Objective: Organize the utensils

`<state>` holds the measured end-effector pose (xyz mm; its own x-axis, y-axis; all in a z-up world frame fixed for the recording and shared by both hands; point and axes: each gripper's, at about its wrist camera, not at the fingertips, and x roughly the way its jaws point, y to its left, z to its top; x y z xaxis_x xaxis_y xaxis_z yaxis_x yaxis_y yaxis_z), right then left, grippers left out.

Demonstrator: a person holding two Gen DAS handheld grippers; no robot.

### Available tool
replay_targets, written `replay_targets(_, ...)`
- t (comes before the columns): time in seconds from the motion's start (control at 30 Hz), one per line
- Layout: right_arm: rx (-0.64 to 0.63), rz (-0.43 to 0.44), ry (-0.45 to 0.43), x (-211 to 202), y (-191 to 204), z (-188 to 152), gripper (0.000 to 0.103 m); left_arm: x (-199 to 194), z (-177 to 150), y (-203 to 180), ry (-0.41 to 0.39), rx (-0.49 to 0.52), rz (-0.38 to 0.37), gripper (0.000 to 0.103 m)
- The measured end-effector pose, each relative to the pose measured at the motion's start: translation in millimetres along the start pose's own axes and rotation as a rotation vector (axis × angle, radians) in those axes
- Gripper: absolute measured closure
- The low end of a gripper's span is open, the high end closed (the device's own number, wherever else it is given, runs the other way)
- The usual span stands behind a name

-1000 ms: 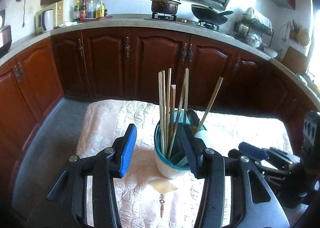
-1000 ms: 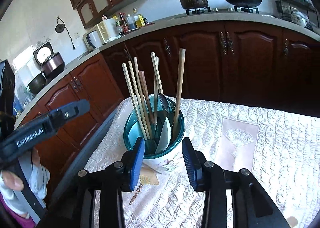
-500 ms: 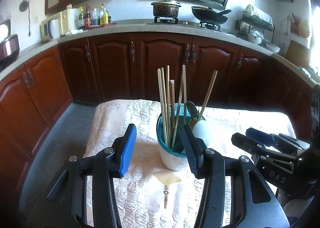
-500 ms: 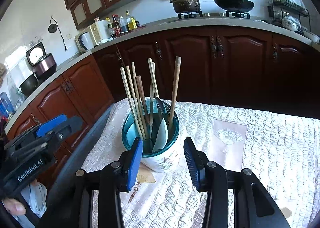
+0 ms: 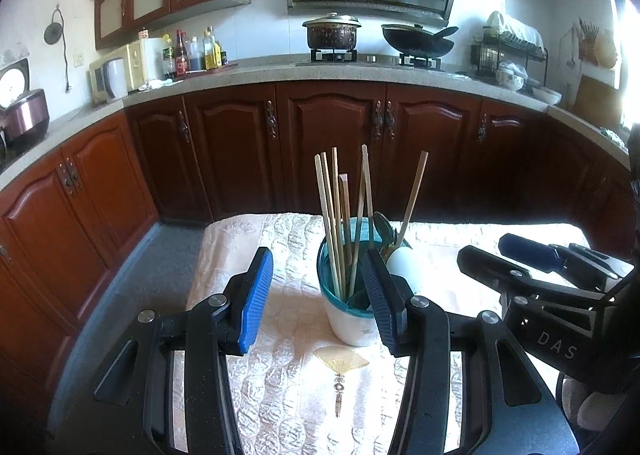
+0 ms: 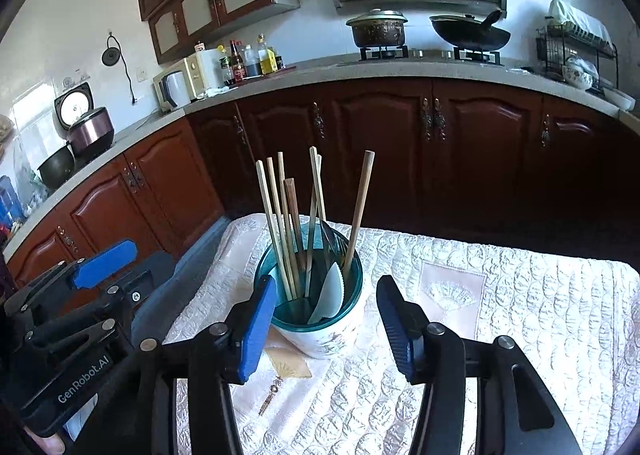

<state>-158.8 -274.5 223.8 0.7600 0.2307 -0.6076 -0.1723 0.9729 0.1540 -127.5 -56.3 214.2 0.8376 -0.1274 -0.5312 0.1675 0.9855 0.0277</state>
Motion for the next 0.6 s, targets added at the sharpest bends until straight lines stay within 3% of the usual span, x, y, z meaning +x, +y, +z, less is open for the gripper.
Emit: replay_targets(0.6,-0.019,-0.019,0.004,-0.8,4.5,3.3,0.049,-6.8,1.7,7.5,-0.023,-0.031,0.012,0.057)
